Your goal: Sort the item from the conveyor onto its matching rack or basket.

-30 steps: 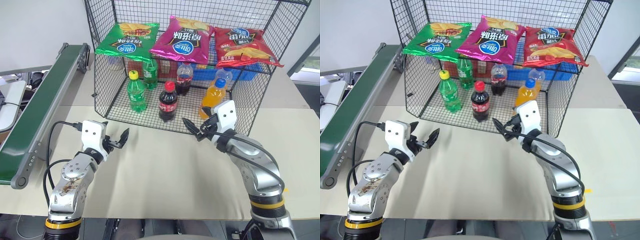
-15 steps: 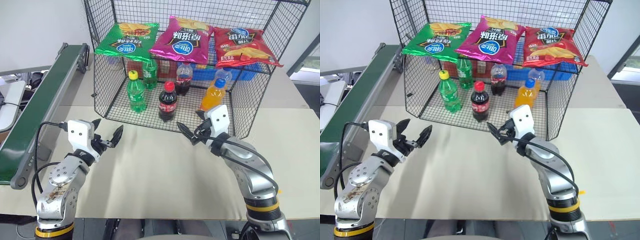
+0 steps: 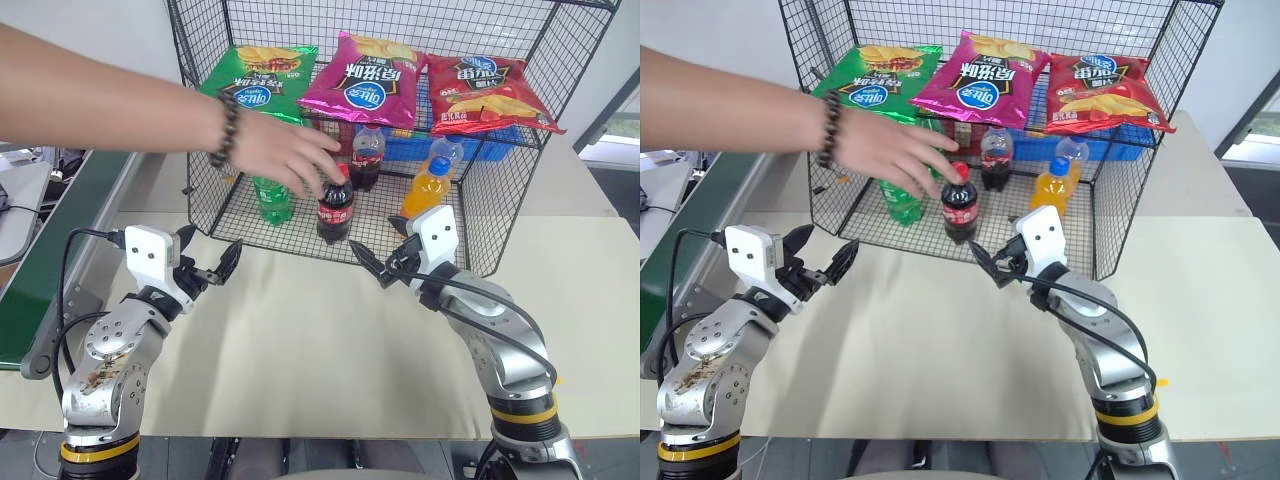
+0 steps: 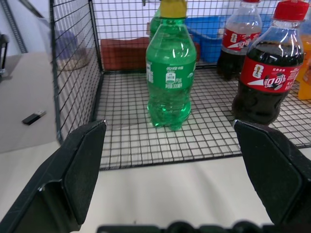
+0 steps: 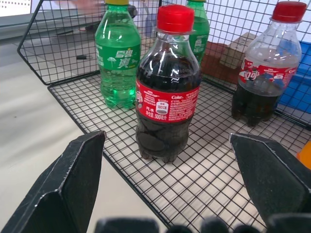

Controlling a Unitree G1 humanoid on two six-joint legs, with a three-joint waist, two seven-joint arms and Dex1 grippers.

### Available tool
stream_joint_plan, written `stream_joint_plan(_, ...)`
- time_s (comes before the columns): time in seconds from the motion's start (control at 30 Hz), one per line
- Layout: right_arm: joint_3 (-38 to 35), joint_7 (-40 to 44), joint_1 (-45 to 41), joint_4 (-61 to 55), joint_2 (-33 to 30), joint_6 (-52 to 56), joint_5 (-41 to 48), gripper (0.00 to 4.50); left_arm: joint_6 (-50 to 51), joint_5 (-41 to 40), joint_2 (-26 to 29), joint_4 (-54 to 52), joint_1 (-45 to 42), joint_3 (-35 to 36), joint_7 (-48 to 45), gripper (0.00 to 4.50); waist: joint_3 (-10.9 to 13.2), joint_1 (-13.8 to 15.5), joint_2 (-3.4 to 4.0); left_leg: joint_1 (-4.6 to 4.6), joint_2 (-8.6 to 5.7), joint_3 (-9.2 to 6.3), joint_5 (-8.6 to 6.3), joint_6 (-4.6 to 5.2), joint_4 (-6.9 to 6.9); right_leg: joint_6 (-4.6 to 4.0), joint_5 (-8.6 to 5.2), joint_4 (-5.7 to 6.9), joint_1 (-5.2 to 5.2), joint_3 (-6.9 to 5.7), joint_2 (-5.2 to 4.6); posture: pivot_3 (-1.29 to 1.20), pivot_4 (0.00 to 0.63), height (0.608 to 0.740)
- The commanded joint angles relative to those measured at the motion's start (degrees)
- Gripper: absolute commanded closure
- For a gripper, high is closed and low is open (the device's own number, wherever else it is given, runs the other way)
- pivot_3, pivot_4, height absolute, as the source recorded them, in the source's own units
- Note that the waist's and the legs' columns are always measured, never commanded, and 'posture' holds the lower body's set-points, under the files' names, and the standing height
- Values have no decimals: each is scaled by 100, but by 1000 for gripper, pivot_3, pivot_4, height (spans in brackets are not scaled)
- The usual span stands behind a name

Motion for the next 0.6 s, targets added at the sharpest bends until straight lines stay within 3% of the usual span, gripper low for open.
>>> stream_joint_plan(0.03, -64, -27, -179, -119, 9, -121, -10, 0, -80, -6, 66, -59, -50, 81, -2, 55, 0, 3, 0, 0, 0, 0, 0, 0, 0, 0, 0, 0, 0, 0, 0, 0, 150, 740)
stream_joint_plan(0.6, -3, 302, -336, -47, -110, -79, 110, 0, 151, -122, 52, -689, 600, 525, 221, 55, 0, 1, 0, 2, 1, 1, 0, 0, 0, 0, 0, 1, 0, 1, -2, 0, 150, 740)
